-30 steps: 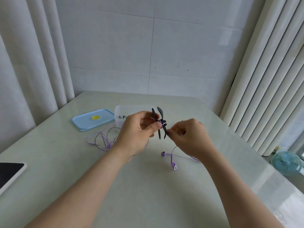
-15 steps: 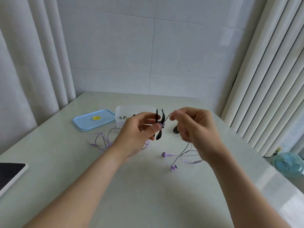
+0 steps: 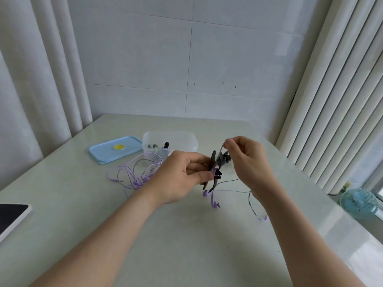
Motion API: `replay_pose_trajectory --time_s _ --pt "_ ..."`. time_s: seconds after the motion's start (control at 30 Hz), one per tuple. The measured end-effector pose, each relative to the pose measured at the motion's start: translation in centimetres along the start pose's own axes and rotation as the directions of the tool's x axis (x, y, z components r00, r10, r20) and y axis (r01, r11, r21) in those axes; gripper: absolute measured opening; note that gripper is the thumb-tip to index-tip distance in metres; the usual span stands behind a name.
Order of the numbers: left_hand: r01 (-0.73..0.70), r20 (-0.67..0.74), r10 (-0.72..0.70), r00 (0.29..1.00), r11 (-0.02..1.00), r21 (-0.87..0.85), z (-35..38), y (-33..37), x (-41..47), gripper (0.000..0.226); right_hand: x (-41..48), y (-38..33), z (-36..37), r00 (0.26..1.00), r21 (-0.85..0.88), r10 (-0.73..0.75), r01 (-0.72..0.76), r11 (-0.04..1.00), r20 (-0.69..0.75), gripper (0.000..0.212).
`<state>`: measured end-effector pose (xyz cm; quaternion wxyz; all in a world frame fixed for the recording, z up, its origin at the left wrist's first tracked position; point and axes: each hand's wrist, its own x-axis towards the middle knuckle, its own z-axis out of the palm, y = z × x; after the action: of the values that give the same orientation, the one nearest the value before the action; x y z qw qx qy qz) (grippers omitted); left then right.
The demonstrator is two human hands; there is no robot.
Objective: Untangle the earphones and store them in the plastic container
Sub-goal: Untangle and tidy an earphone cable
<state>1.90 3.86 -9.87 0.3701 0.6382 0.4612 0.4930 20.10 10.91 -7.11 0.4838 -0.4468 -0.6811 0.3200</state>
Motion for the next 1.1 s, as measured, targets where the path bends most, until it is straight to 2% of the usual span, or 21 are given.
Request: replay_pose_trajectory --time_s 0.13,0.23,0.37,0.5,0.63,0.67,0.73,0.8,0.97,1.1 --pt "-0.025 -0.026 0.024 0.999 0.999 -0.039 0.3 0.2 0.0 0.024 0.6 1.2 0.2 1.0 -0.188 -0.011 0.006 0.982 -0.025 0.02" --pt "-0.057 -0.098 0.047 0.994 0.994 -0.093 0.2 0.2 0.2 0.019 0.5 2.1 0.2 0.999 -0.353 -0.035 0.031 0.935 -0.004 0.024" --pt "-0.078 -0.22 0.045 0.974 0.987 -0.144 -0.3 0.3 0.3 0.015 -0.1 1.6 0.4 0.976 -0.434 -0.031 0.123 0.892 0.214 0.023" --pt "-0.052 -0.312 0.005 0.95 0.989 -0.14 -0.9 0.1 0.5 0.014 -1.2 0.2 0.7 0.89 -0.354 -0.067 0.247 0.902 0.451 0.022" --pt "-0.002 -0.35 -0.058 0.935 0.986 -0.169 -1.1 0.2 0.5 0.014 -2.0 -0.7 0.6 0.832 -0.232 -0.089 0.254 0.939 0.548 0.024" --pt "-0.002 -0.369 -0.054 0.928 0.989 -0.151 -1.4 0.1 0.5 0.013 -2.1 -0.9 0.5 0.836 -0.181 -0.1 0.232 0.956 0.54 0.025" --pt "0.003 -0.38 0.0 0.925 1.0 0.006 -2.0 -0.2 0.6 0.012 -2.1 -1.3 0.4 0.865 -0.065 -0.126 0.18 0.982 0.485 0.026" --pt "0.017 -0.34 0.025 0.94 0.993 0.121 -2.2 -0.2 0.5 0.012 -2.1 -1.6 0.4 0.892 0.031 -0.134 0.134 0.991 0.431 0.027" --pt "-0.013 -0.251 0.025 0.968 0.999 0.05 -1.6 -0.1 0.4 0.016 -2.0 -2.3 0.2 0.94 0.23 -0.143 0.072 0.97 0.31 0.027" --pt "0.004 -0.191 -0.001 0.982 1.0 0.017 -1.1 -0.2 0.2 0.023 -1.8 -2.4 -0.1 0.965 0.245 -0.136 0.079 0.966 0.224 0.032"
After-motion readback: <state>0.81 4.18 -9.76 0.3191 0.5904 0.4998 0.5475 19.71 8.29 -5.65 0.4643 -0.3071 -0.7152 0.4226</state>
